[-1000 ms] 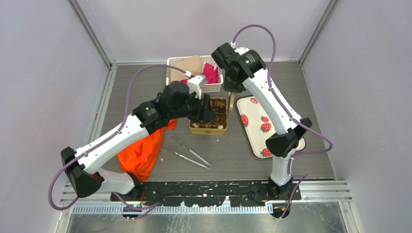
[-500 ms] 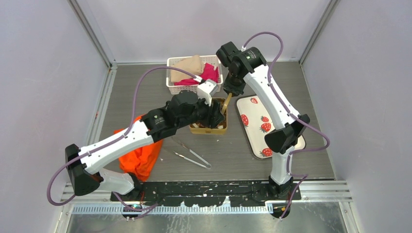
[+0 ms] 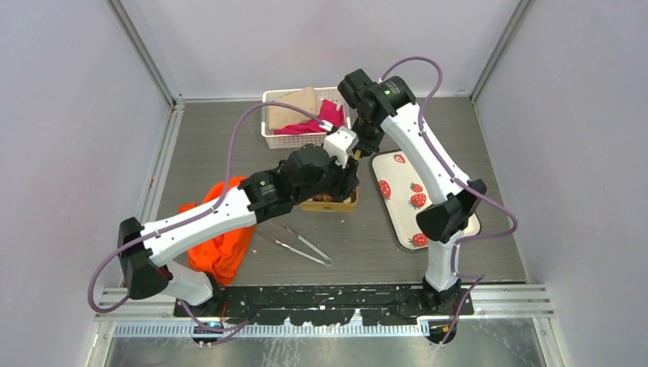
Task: Pack the chocolate
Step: Pick up the box lid from the center of the board.
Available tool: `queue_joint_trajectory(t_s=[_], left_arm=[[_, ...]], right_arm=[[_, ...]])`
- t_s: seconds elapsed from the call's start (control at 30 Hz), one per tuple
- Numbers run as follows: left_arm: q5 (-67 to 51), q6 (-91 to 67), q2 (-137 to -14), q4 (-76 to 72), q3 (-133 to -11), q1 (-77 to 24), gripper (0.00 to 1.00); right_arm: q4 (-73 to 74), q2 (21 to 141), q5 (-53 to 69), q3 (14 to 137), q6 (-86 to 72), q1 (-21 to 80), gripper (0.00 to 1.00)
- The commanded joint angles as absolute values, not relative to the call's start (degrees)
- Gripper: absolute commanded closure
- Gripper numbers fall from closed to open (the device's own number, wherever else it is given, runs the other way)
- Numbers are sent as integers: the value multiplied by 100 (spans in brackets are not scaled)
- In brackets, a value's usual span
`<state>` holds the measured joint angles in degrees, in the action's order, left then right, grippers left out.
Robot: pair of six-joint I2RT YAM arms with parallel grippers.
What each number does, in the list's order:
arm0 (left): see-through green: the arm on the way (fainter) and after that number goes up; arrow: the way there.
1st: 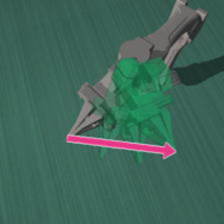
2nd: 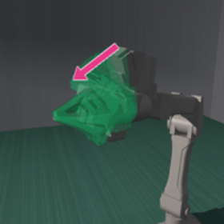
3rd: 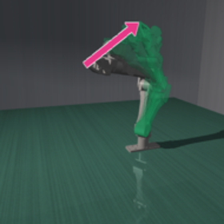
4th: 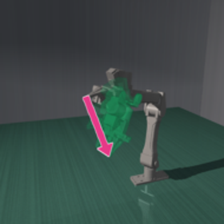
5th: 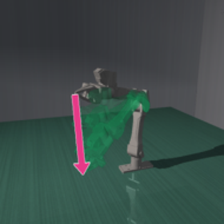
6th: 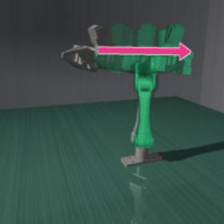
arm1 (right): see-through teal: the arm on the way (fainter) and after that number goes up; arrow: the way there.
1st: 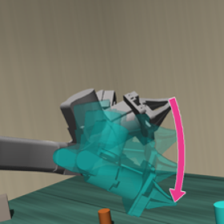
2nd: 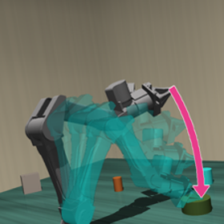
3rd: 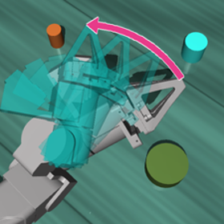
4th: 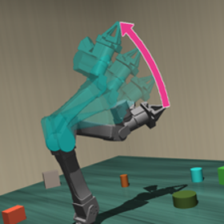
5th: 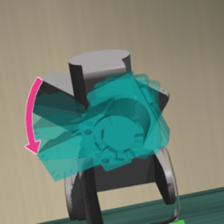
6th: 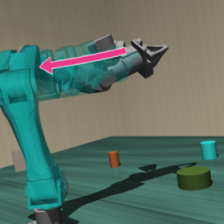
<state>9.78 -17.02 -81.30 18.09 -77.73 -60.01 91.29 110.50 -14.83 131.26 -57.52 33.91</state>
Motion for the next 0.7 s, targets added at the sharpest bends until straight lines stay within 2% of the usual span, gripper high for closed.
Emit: queue_joint_trajectory(t_s=[0.0,0.4,0.5,0.63,0.67], left_arm=[[1710,-1379,-8229,1389,-8050,-6063,54],[2294,-672,-8542,1085,-8197,-6305,71],[2297,-651,-8534,1023,-8169,-6303,80],[2182,-669,-8497,1017,-8164,-6308,99],[2139,-683,-8476,1034,-8165,-6303,100]], right_arm=[[9107,10649,-1481,13142,-5915,3401,99],[9049,10582,-1358,12995,-6061,3400,99],[9035,10556,-1337,12961,-6094,3397,99],[8915,10468,-1283,12826,-6111,3402,99],[8867,10441,-1266,12779,-6123,3406,99]])
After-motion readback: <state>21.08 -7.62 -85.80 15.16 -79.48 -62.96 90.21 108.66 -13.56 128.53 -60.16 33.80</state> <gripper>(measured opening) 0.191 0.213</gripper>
